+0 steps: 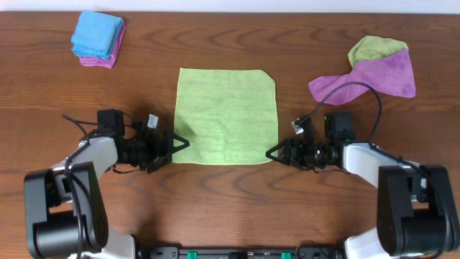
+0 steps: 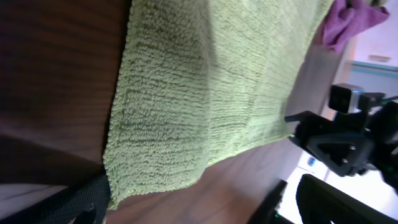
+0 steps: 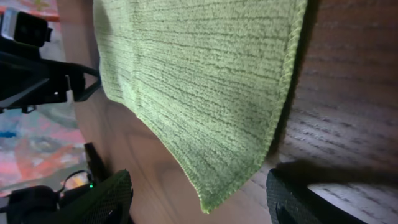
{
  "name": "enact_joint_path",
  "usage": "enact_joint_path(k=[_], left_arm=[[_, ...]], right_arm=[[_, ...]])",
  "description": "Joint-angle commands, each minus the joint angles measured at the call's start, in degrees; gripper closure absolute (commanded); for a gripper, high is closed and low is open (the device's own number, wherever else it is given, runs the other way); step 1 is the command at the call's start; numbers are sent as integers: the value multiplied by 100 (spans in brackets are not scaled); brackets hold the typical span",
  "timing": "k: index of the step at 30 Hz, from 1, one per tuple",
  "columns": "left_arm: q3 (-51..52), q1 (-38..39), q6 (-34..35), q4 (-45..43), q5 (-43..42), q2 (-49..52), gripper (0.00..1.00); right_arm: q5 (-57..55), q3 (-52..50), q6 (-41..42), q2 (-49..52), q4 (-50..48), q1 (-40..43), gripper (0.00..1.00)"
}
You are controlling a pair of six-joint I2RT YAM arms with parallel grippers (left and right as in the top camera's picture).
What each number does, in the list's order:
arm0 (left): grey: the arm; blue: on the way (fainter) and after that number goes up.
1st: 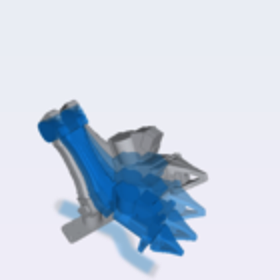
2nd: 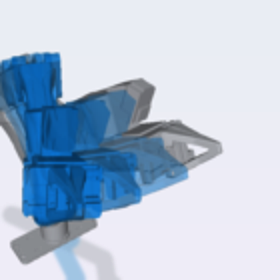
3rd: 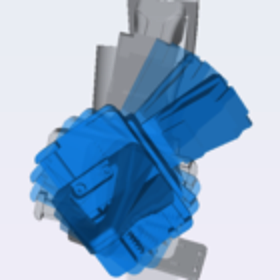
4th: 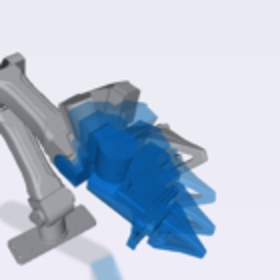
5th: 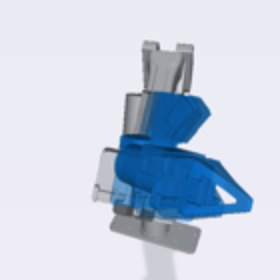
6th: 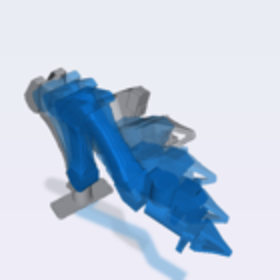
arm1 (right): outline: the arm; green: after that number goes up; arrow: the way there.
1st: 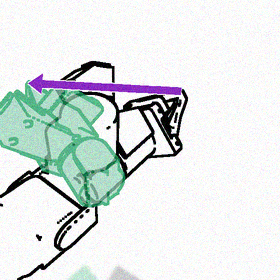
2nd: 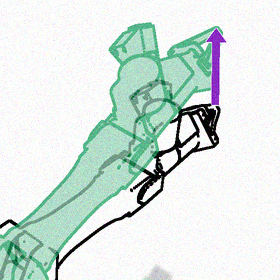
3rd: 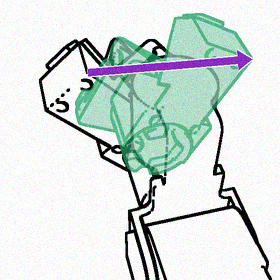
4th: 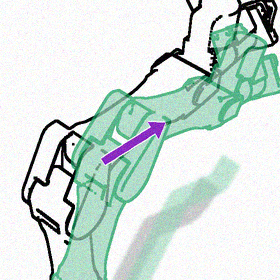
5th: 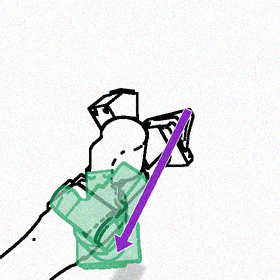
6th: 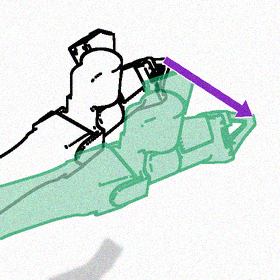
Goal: Fold the cloth
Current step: 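Lower both grippers to the green cloth's near corners and grasp them, then lift the near edge with both grippers and fold it away over the far half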
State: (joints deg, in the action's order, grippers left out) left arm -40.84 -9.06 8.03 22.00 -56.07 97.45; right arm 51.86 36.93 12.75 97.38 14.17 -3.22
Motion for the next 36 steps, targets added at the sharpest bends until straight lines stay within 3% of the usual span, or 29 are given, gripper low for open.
enact_joint_path(k=[1, 8, 13, 24, 28, 30, 32, 34, 36], left_arm=[[223, 9, 35, 101, 608, 426, 0], [223, 7, -229, 529, 704, 457, 11], [223, -2, -313, 616, 1263, 457, 9], [223, 9, 380, -269, 1563, 544, 10], [223, 9, 372, 146, 1606, 544, 25], [223, 9, 358, 103, 1622, 544, 37], [223, 9, 387, 42, 1602, 544, 44], [223, 9, 385, 50, 1604, 544, 66], [223, 9, 385, 44, 1606, 544, 74]], right_arm=[[0, -39, 229, 120, -33, 20, 30], [4, -39, 529, 120, -168, 15, 34], [4, -39, 592, 120, -269, 15, 32], [4, -39, 660, 120, -323, 15, 34], [2, -39, 695, 120, -328, 15, 41], [-4, -39, 697, 120, -352, 15, 51], [-2, -39, 702, 120, -372, 15, 61], [2, -39, 723, 120, -372, 15, 70], [0, -39, 772, 120, -376, 15, 77]])
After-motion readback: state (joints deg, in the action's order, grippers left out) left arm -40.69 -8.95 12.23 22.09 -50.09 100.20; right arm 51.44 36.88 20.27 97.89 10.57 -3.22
